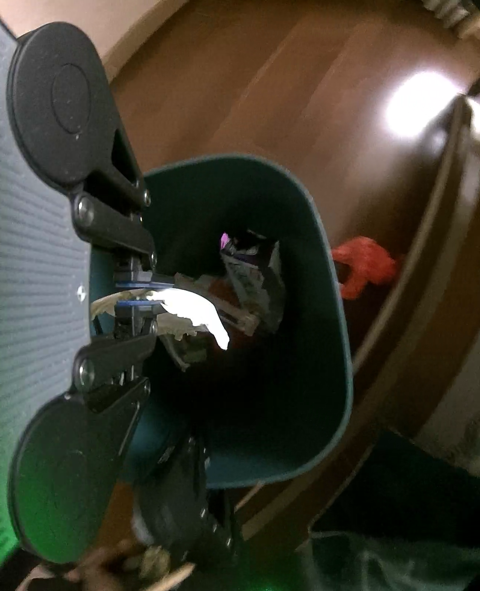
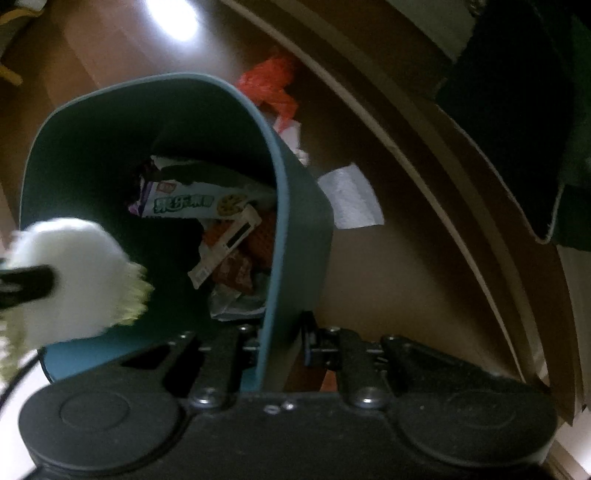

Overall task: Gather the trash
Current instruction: 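Carry the cabbage leaf into the wastebasket and open the left tool, then move the left tool to the bubble-wrap sheet and grasp it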

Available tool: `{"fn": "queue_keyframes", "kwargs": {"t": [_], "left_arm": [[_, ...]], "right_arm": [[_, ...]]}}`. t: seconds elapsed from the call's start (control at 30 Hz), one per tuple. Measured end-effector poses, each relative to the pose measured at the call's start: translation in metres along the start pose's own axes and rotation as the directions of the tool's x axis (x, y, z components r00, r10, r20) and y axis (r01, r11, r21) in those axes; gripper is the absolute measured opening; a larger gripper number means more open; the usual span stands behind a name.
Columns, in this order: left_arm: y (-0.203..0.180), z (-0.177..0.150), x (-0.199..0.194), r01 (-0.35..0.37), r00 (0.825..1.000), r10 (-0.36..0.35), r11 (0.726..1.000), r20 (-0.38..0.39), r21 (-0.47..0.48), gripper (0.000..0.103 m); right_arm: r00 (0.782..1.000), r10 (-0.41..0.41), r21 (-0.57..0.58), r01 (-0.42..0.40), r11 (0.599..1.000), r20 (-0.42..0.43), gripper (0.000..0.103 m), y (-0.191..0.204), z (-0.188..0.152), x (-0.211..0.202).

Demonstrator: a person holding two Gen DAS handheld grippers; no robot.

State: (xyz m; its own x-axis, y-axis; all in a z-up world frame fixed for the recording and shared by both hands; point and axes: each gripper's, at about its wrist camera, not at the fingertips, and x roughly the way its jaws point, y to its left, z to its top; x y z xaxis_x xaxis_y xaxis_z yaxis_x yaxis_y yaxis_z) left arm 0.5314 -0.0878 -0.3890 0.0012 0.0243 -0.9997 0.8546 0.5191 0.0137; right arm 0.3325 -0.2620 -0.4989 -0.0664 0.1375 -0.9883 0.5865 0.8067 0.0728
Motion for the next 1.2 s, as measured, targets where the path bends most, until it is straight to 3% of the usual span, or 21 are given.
{"fn": "queue_keyframes", "kwargs": {"t": [0.23,0.33,0.37,0.47,0.73,1.03,1.2], "left_arm": [[0.004,0.003,0.014,0.033,0.998,-0.032,0.999,-0.059,0.018,0.006],[-0.002,0.006,0.016,0.028,0.997,-0.025,0.999,-0.069,0.046,0.014],[-0.004,0.007,0.017,0.030,0.997,-0.026,0.998,-0.070,0.058,0.023],[-0.010,0.007,0.019,0.044,0.997,-0.039,0.997,-0.065,0.069,0.071],[-0.051,0.001,-0.002,0.114,0.992,-0.111,0.992,-0.055,0.053,0.074],[-0.075,0.003,-0.044,0.075,0.997,-0.078,0.994,0.026,0.084,0.074],[-0.070,0.023,-0.025,0.067,0.994,-0.070,0.997,0.080,0.049,0.075]], "right_arm": [[1.000,-0.016,-0.016,0.016,1.000,-0.010,0.012,-0.010,-0.005,0.000],[1.000,-0.017,-0.005,0.017,1.000,-0.014,0.012,-0.027,-0.010,0.001],[1.000,-0.016,-0.002,0.016,1.000,-0.015,0.012,-0.030,-0.008,0.001],[1.000,-0.001,0.013,0.001,1.000,-0.018,0.013,-0.051,-0.010,0.007],[0.999,0.017,0.087,-0.014,0.996,-0.043,0.013,-0.151,-0.020,0.025],[0.998,-0.001,0.220,0.014,0.975,-0.060,0.013,-0.288,-0.045,0.050],[0.998,-0.023,0.287,0.041,0.957,-0.066,0.013,-0.361,-0.070,0.070]]}}
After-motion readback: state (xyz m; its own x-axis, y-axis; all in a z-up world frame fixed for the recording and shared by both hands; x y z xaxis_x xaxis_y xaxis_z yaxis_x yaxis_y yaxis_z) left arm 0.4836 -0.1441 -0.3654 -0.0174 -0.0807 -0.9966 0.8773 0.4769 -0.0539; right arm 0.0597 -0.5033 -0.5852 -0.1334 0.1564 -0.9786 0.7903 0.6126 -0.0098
